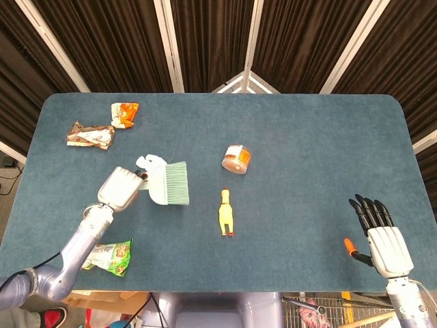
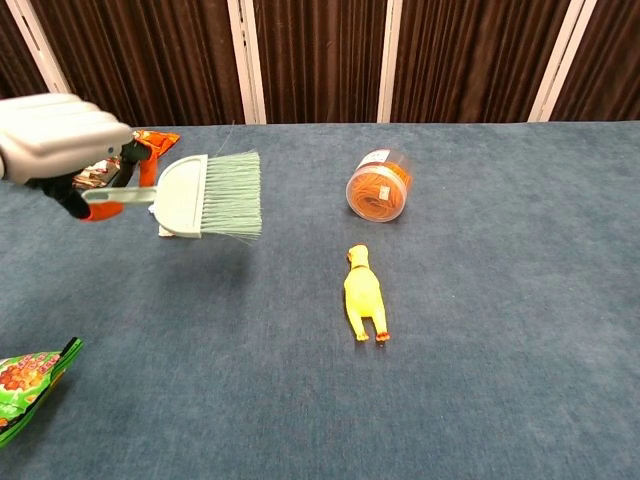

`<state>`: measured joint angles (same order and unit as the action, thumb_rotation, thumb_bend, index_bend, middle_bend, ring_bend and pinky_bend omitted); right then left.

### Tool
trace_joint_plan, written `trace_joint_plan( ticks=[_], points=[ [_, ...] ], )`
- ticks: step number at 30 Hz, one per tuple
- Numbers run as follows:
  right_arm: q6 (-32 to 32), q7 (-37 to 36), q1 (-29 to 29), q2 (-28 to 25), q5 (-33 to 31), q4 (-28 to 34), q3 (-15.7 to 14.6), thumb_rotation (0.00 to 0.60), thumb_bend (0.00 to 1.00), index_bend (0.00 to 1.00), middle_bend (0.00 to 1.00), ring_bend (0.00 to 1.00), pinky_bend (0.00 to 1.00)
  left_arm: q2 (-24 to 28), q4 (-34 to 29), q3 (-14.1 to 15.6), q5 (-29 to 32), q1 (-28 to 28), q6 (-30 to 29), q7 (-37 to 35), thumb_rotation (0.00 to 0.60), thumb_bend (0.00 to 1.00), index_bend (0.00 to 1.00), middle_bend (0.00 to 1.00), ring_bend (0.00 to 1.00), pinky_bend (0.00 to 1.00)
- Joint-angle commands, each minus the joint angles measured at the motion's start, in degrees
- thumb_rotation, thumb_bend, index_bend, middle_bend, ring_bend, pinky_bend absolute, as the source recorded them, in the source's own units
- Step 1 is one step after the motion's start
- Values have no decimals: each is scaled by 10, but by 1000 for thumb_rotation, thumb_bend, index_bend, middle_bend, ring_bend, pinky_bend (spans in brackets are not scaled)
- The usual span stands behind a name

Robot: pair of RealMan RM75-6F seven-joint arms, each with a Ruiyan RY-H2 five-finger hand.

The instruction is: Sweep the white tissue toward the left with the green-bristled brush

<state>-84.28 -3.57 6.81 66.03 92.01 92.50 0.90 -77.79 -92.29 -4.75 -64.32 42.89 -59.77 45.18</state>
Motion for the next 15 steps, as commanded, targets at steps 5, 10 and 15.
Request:
trace_joint_plan(
  ticks=[5, 10, 15],
  points=[
    [4, -11, 1, -2, -6, 2, 2, 600, 344, 0, 0, 0, 0, 29, 1, -39, 165, 103, 73, 173, 600, 817, 737, 890, 1000, 1000],
    [7, -23, 2, -5, -11, 4, 3, 600, 343, 0, 0, 0, 0, 22, 29, -33, 301, 190, 91, 299, 600, 808, 738, 891, 1000, 1000],
    [11, -34, 3, -8, -16, 9, 5, 600, 343, 0, 0, 0, 0, -11, 78, -20, 354, 237, 91, 347, 600, 808, 738, 895, 1000, 1000]
  ],
)
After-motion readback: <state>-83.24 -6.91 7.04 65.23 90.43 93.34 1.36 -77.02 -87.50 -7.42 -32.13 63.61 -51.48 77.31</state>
